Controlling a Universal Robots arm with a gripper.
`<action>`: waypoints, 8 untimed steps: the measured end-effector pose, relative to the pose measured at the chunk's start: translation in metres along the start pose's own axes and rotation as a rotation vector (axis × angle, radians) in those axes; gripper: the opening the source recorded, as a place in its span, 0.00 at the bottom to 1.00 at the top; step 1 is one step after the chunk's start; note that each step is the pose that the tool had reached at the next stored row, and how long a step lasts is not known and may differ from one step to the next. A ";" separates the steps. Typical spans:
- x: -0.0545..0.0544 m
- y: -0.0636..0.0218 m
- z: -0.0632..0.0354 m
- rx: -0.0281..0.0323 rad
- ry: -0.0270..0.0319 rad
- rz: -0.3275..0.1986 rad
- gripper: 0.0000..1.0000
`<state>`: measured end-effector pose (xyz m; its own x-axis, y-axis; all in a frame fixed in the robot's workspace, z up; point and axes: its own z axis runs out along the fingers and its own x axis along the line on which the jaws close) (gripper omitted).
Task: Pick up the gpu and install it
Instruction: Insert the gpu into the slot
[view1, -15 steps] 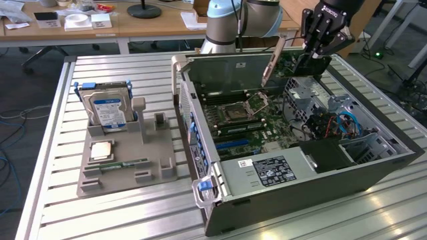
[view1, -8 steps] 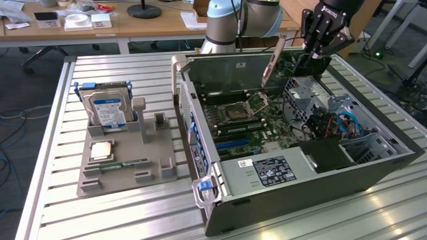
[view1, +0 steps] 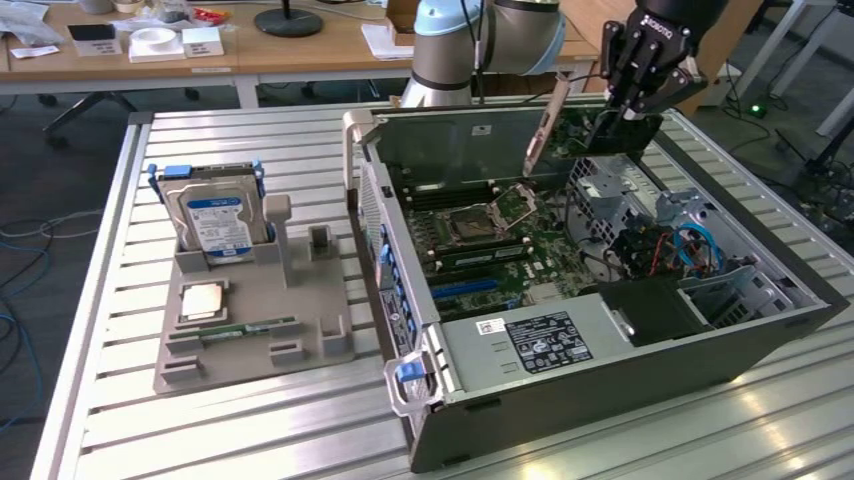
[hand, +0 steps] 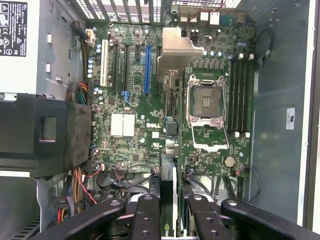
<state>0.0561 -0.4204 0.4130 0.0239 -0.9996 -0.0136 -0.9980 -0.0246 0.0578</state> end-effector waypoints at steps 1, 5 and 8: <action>0.000 0.0004 0.0000 0.0003 0.0000 0.000 0.26; 0.000 0.0038 0.0004 0.0061 -0.0011 0.000 0.26; 0.000 0.0071 0.0019 0.0115 -0.0015 0.000 0.26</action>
<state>0.0489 -0.4210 0.4115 0.0239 -0.9996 -0.0151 -0.9986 -0.0246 0.0464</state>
